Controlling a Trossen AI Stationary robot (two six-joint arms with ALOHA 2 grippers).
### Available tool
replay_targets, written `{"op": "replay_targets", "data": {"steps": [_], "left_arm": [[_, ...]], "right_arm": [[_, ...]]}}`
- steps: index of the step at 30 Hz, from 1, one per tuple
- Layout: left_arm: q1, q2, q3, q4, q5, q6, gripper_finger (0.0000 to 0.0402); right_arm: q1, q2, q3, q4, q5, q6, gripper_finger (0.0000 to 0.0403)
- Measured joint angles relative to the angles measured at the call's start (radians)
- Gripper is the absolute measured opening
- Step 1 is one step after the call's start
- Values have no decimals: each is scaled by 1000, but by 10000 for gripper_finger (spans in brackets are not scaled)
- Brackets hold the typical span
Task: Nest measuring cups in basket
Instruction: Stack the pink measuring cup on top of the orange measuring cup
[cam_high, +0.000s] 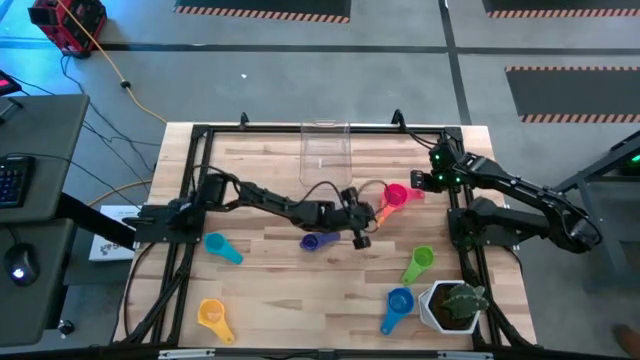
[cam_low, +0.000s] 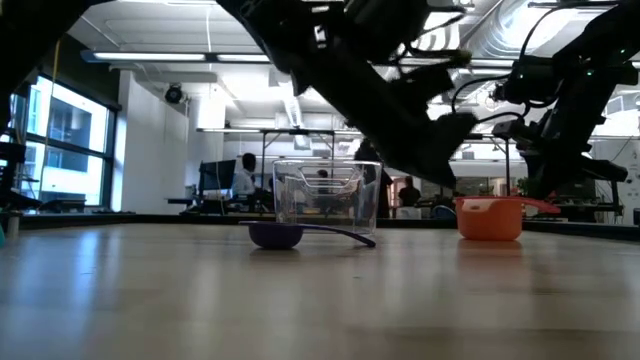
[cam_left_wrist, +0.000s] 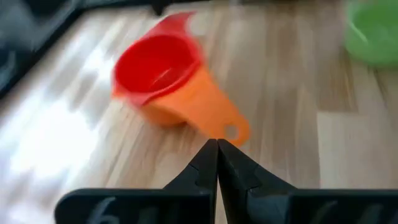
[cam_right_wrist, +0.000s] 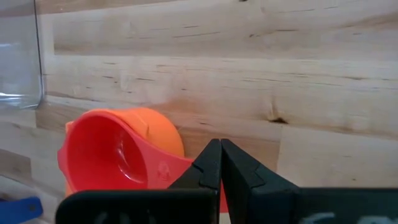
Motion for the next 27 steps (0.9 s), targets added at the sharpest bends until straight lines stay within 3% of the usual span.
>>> {"op": "replay_targets", "data": {"steps": [8,12,18,27], "left_arm": [[-27,85,77,-45,-83,366,0],[-17,86,87,-60,-159,408,0],[37,86,86,-70,-155,415,0],[81,91,86,-60,109,408,0]], "right_arm": [[0,0,0,12,-1,16,0],[0,0,0,25,-9,25,0],[0,0,0,19,-18,25,0],[0,0,0,-20,-20,25,0]]}}
